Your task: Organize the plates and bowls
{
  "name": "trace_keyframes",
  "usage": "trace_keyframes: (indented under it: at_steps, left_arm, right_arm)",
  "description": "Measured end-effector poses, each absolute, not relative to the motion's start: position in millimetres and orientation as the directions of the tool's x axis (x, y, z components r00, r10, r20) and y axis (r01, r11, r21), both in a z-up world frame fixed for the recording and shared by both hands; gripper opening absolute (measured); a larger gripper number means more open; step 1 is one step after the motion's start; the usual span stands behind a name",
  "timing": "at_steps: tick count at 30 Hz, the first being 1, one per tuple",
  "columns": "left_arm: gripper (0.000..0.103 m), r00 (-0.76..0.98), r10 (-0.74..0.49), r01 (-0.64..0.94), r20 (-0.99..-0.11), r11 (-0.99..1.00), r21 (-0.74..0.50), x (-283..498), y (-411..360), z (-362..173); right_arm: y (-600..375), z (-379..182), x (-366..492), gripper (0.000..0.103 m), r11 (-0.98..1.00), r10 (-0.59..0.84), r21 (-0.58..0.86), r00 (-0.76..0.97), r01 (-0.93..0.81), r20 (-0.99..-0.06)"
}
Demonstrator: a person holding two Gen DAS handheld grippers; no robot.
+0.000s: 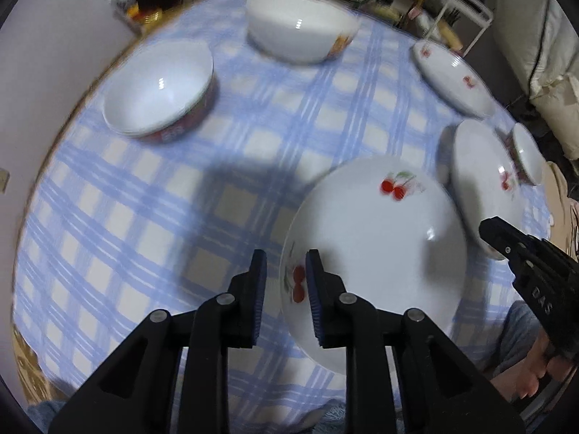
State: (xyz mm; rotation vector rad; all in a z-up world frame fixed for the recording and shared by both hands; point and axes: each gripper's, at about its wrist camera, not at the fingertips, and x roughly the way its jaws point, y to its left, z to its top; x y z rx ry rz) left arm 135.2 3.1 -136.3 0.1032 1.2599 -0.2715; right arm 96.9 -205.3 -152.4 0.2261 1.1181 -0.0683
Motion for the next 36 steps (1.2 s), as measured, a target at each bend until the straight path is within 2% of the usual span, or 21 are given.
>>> trace_keyframes:
  at_steps: [6, 8, 9, 11, 13, 15, 17, 18, 23, 36]
  left_arm:
    - [0.030, 0.423, -0.120, 0.277, -0.898, 0.961, 0.003, 132.1, -7.9, -93.1]
    - [0.042, 0.454, -0.113, 0.282, -0.884, 0.959, 0.023, 133.7, -13.3, -83.9]
    - [0.044, 0.469, -0.110, 0.287, -0.876, 0.957, 0.034, 133.9, -18.9, -81.1]
    - [0.051, 0.488, -0.110, 0.309, -0.866, 0.949, 0.054, 133.3, -27.5, -75.0]
    - [0.058, 0.493, -0.106, 0.330, -0.864, 0.941, 0.073, 135.3, -38.6, -73.0]
    - [0.062, 0.503, -0.108, 0.350, -0.858, 0.933, 0.087, 136.7, -48.9, -70.7]
    - [0.065, 0.516, -0.109, 0.366, -0.850, 0.925, 0.104, 137.3, -58.6, -68.3]
    - [0.067, 0.523, -0.108, 0.377, -0.846, 0.919, 0.115, 138.7, -66.8, -66.4]
    - [0.081, 0.517, -0.150, 0.402, -0.843, 0.912, 0.085, 145.9, -92.4, -61.5]
    - [0.082, 0.441, -0.144, 0.486, -0.886, 0.868, 0.101, 166.7, -167.9, -103.0]
  right_arm:
    - [-220.5, -122.2, 98.3, 0.015, 0.975, 0.031, 0.134, 0.486, 0.178, -0.873]
    - [-228.0, -111.5, 99.9, 0.017, 0.977, 0.023, 0.127, 0.503, 0.174, -0.864]
    - [-231.7, -107.2, 99.1, 0.020, 0.977, 0.014, 0.120, 0.507, 0.178, -0.862]
    - [-241.8, -98.2, 98.6, 0.045, 0.974, -0.004, 0.114, 0.520, 0.195, -0.854]
    - [-253.1, -90.0, 96.9, 0.063, 0.971, -0.024, 0.108, 0.541, 0.212, -0.841]
    - [-267.7, -83.1, 95.2, 0.074, 0.968, -0.050, 0.096, 0.552, 0.232, -0.832]
    - [-284.4, -79.6, 95.2, 0.094, 0.959, -0.042, 0.121, 0.551, 0.255, -0.833]
    - [-291.6, -78.3, 94.2, 0.096, 0.954, -0.032, 0.139, 0.554, 0.265, -0.832]
    - [-326.8, -75.6, 91.6, 0.098, 0.933, -0.030, 0.175, 0.552, 0.316, -0.833]
    - [-380.0, -112.2, 96.8, 0.098, 0.918, -0.012, 0.177, 0.471, 0.356, -0.882]
